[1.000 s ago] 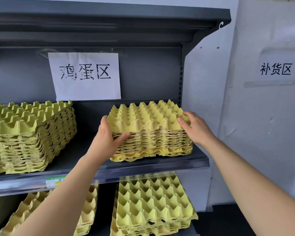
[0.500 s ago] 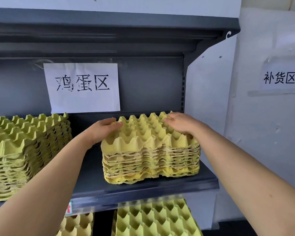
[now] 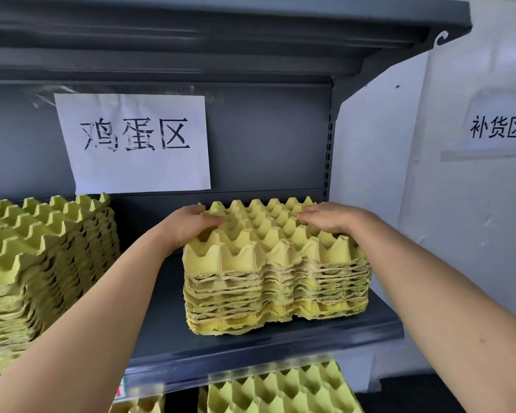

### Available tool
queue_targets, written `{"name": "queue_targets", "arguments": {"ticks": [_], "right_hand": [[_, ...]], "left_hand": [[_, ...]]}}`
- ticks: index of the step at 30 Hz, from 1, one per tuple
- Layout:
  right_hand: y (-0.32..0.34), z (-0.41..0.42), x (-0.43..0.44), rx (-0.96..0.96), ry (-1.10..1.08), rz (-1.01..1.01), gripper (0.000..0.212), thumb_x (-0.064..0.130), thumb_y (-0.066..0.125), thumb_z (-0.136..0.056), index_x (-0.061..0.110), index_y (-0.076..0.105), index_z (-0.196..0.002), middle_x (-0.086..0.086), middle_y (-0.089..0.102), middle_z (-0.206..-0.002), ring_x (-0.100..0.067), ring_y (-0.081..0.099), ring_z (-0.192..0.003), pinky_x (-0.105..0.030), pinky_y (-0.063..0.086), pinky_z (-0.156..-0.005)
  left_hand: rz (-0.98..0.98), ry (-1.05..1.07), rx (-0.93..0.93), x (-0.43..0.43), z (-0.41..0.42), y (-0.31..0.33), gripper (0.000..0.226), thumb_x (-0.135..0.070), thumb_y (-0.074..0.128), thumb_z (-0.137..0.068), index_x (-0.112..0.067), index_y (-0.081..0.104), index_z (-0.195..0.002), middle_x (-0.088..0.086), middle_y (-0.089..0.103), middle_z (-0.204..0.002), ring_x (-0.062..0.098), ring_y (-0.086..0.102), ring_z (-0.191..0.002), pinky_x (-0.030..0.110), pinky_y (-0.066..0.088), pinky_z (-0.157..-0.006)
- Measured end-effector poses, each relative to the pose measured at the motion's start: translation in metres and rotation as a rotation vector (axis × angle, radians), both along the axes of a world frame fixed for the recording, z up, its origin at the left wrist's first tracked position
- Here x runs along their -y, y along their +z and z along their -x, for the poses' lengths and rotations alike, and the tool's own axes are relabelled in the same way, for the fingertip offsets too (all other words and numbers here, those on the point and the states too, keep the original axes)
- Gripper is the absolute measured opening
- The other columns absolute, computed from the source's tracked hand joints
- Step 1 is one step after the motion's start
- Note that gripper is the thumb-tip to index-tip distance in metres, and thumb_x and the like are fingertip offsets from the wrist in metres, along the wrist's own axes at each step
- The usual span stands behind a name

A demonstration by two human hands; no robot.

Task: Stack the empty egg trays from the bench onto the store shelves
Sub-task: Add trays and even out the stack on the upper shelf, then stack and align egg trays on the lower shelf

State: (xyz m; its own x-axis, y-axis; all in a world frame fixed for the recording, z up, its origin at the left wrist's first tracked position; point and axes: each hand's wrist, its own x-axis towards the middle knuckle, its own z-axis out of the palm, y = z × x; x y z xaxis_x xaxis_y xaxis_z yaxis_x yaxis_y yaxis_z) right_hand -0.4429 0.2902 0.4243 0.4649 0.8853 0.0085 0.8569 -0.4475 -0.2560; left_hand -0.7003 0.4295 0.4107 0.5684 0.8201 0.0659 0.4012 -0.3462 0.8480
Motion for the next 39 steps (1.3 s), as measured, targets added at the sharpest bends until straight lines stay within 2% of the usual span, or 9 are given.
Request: {"name": "queue_targets", "arguments": {"ticks": [2,5,7,14,19,24,30,36,39], "right_hand": [[0.003,0.003,0.004,0.024,0.002,-0.006,0.064,0.058,0.031,-0.095,0.022,0.03,-0.147,-0.001,0.022,-0.156,-0.023,0.023,-0.142,-0.039,0.019,-0.116],[0.008,0.012,0.024,0.071,0.009,-0.075,0.066,0.058,0.041,-0.092,0.02,0.034,-0.146,-0.002,0.028,-0.154,-0.023,0.031,-0.139,-0.034,0.027,-0.11],[0.005,0.022,0.043,0.079,0.025,-0.139,0.065,0.059,0.044,-0.09,0.023,0.037,-0.144,-0.001,0.03,-0.153,-0.022,0.033,-0.137,-0.034,0.03,-0.109],[-0.031,0.057,0.097,0.25,0.157,-0.33,0.092,0.087,0.015,-0.069,0.031,0.05,-0.134,0.002,0.042,-0.146,-0.017,0.04,-0.132,-0.046,0.032,-0.11],[-0.044,0.063,0.101,0.439,0.129,-0.29,0.094,0.083,0.006,-0.074,0.027,0.042,-0.14,-0.002,0.029,-0.153,-0.018,0.032,-0.137,-0.047,0.015,-0.115],[-0.053,0.077,0.108,0.395,0.112,-0.438,0.071,0.067,0.033,-0.087,0.024,0.038,-0.142,-0.003,0.039,-0.148,-0.02,0.034,-0.137,-0.05,0.014,-0.116],[-0.095,0.141,0.136,0.393,0.281,-0.664,0.042,0.031,0.059,-0.09,0.014,0.057,-0.129,-0.006,0.05,-0.138,-0.025,0.045,-0.127,-0.038,0.031,-0.108],[-0.172,0.228,0.14,0.181,0.45,-0.608,0.034,0.022,0.065,-0.087,0.016,0.064,-0.121,0.002,0.064,-0.12,-0.013,0.058,-0.111,-0.026,0.043,-0.097],[-0.215,0.266,0.118,0.12,0.513,-0.472,0.034,0.022,0.065,-0.087,0.017,0.064,-0.121,0.003,0.064,-0.12,-0.013,0.058,-0.111,-0.025,0.043,-0.097]], "left_hand": [[0.067,-0.021,0.074,0.005,0.009,-0.003,0.106,-0.065,0.078,-0.054,-0.022,0.041,-0.143,0.002,0.061,-0.129,0.021,0.062,-0.111,0.043,0.043,-0.104],[0.111,-0.094,0.188,0.025,0.025,-0.011,0.084,-0.058,0.073,-0.072,-0.024,0.039,-0.141,-0.008,0.062,-0.12,0.017,0.058,-0.115,0.042,0.037,-0.11],[0.083,-0.113,0.239,0.041,0.037,-0.021,0.098,-0.065,0.071,-0.067,-0.023,0.033,-0.146,-0.011,0.058,-0.127,0.012,0.054,-0.118,0.038,0.035,-0.11],[-0.257,-0.029,0.247,0.109,0.055,-0.054,0.067,-0.038,0.082,-0.07,-0.057,0.034,-0.114,-0.034,0.054,-0.097,-0.021,0.055,-0.083,0.002,0.043,-0.067],[-0.312,0.053,0.198,0.109,0.051,-0.061,0.097,-0.04,0.079,-0.074,-0.03,0.019,-0.15,-0.029,0.047,-0.104,-0.002,0.05,-0.095,0.004,0.037,-0.067],[-0.382,0.101,0.19,0.126,0.06,-0.066,0.058,-0.037,0.074,-0.081,-0.032,0.042,-0.129,-0.027,0.055,-0.105,-0.008,0.053,-0.091,0.015,0.043,-0.076],[-0.628,0.2,0.061,0.167,0.108,-0.113,0.047,-0.033,0.066,-0.088,-0.021,0.054,-0.132,-0.006,0.057,-0.125,0.013,0.054,-0.112,0.026,0.044,-0.091],[-0.59,0.231,-0.065,0.185,0.183,-0.194,0.03,-0.032,0.067,-0.087,-0.019,0.067,-0.115,-0.012,0.061,-0.096,0.008,0.059,-0.08,0.014,0.041,-0.066],[-0.461,0.252,-0.173,0.17,0.225,-0.239,0.033,-0.032,0.065,-0.089,-0.016,0.066,-0.118,-0.009,0.062,-0.103,0.01,0.06,-0.088,0.021,0.044,-0.071]]}}
